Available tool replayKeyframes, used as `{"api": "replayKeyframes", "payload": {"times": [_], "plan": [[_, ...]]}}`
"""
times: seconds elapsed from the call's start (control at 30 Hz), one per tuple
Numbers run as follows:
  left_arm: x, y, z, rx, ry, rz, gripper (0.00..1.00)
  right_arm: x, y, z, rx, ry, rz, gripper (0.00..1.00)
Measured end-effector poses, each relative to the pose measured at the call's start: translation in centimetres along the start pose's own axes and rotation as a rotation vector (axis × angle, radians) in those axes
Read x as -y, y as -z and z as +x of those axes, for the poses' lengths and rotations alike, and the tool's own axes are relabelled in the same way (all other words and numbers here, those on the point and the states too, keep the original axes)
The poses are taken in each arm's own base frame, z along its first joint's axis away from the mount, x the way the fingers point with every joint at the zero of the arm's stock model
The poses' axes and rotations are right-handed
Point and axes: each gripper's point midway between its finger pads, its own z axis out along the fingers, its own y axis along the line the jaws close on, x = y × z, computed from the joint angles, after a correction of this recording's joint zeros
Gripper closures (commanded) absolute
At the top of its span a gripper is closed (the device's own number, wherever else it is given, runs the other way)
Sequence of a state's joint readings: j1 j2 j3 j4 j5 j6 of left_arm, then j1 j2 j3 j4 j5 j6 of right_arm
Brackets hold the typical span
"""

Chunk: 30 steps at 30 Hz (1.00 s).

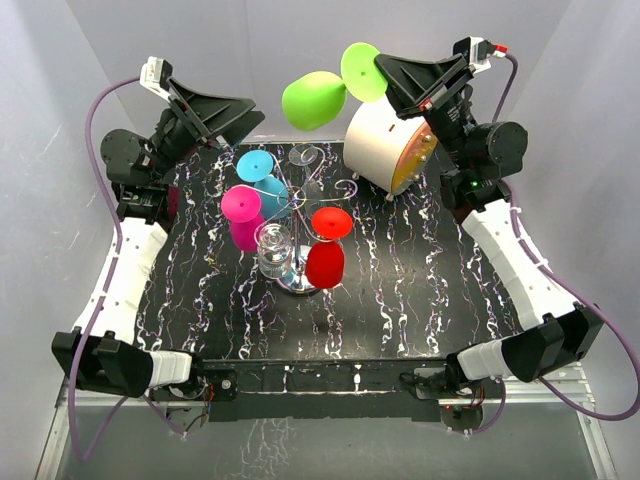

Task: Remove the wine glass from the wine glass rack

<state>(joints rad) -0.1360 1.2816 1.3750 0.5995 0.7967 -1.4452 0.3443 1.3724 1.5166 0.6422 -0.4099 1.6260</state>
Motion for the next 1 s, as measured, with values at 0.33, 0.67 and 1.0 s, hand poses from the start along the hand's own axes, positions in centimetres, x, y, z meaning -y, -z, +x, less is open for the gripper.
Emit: {"api": "replayKeyframes", "payload": {"times": [0.33, 0.67, 1.0], "plan": [[1.0, -2.4, 2.7, -0.078, 0.076, 0.121, 0.20, -1.4, -0.1, 0.8, -0.029, -0.068, -0.060, 1.00], [2.2, -2.0, 3.4, -0.072, 0.129, 0.209, 0.43, -1.1, 0.3, 1.4, -0.041, -0.145, -0.081, 1.00], [3.8, -2.1, 3.8, -0.076, 0.166, 0.285, 0.61, 0.6, 0.4, 1.7, -0.051, -0.247, -0.083, 1.00]]}}
